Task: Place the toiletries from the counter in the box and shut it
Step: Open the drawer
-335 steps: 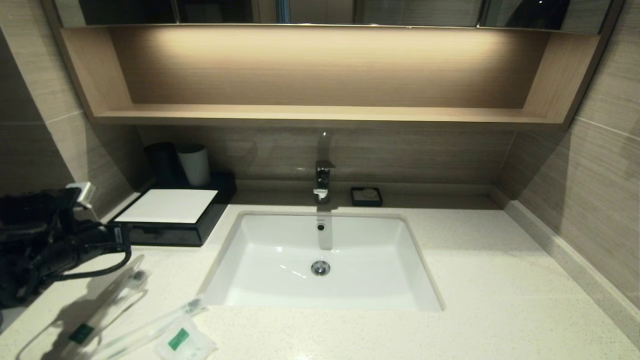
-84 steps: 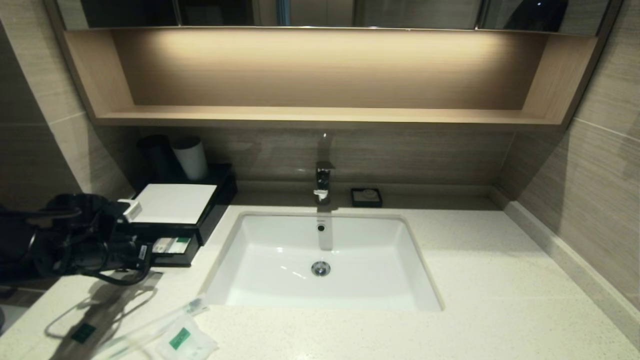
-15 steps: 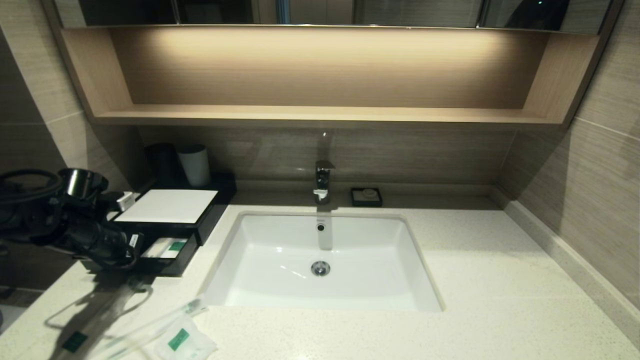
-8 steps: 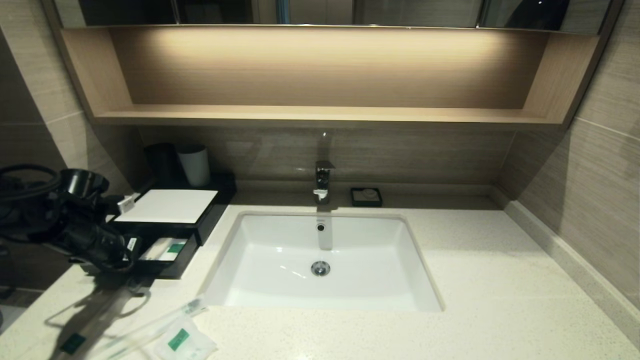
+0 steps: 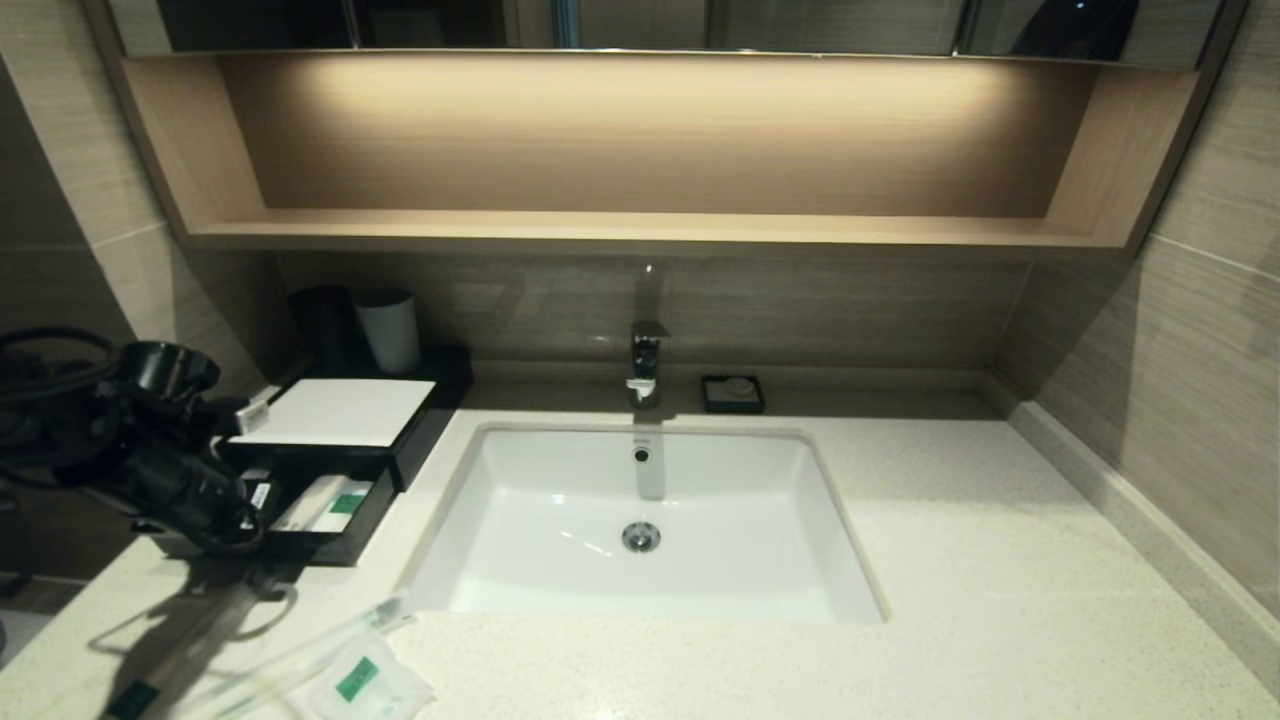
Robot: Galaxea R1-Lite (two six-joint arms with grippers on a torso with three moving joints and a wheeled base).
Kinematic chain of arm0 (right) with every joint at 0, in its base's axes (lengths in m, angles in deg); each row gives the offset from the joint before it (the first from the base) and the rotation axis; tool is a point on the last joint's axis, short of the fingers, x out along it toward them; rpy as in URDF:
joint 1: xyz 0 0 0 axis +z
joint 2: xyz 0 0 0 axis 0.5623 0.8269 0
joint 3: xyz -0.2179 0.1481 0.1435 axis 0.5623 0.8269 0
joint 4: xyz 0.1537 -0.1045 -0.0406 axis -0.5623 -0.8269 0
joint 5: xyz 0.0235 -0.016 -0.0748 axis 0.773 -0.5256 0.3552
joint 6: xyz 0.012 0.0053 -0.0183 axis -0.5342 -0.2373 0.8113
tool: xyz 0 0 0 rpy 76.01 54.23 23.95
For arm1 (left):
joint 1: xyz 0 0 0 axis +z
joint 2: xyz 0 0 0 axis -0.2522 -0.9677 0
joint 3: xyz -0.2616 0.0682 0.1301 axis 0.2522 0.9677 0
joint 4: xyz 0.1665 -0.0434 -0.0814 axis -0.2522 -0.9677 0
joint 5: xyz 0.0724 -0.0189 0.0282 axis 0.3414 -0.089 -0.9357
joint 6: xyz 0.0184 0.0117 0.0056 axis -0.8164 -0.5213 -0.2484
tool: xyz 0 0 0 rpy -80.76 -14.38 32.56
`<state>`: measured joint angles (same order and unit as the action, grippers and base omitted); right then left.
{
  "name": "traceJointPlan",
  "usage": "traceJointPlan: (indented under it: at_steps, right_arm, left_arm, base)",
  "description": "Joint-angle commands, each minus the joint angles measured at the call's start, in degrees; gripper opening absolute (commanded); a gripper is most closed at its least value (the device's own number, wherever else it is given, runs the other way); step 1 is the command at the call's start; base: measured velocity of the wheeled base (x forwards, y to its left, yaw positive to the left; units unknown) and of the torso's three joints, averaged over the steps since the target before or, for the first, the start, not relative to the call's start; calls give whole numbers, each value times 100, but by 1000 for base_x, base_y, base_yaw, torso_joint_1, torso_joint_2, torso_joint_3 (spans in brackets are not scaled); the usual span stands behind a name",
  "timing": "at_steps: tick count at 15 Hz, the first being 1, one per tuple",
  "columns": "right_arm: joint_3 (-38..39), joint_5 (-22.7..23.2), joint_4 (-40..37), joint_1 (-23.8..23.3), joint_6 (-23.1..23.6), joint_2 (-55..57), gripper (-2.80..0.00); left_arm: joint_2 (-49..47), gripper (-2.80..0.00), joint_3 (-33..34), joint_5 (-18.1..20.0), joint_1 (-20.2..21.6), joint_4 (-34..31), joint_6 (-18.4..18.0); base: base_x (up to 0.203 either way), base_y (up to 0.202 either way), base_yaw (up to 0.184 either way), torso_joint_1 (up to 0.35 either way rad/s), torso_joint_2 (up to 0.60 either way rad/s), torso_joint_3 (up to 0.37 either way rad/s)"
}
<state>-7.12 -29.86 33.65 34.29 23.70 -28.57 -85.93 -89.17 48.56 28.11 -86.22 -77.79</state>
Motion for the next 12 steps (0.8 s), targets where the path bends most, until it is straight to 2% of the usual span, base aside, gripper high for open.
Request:
traceJointPlan:
  at_steps: [1,12]
  right_arm:
    - [9,-1,2,1,-1,-9,-280]
    - [0,-1,2,1,6,-9,-280]
  left_arm:
    - [1,-280,0,4,3,-18,-11]
    - [169,-280,-105,21,3,-44,77]
  base:
    - [0,0,0,0,0,0]
    - [0,0,0,0,0,0]
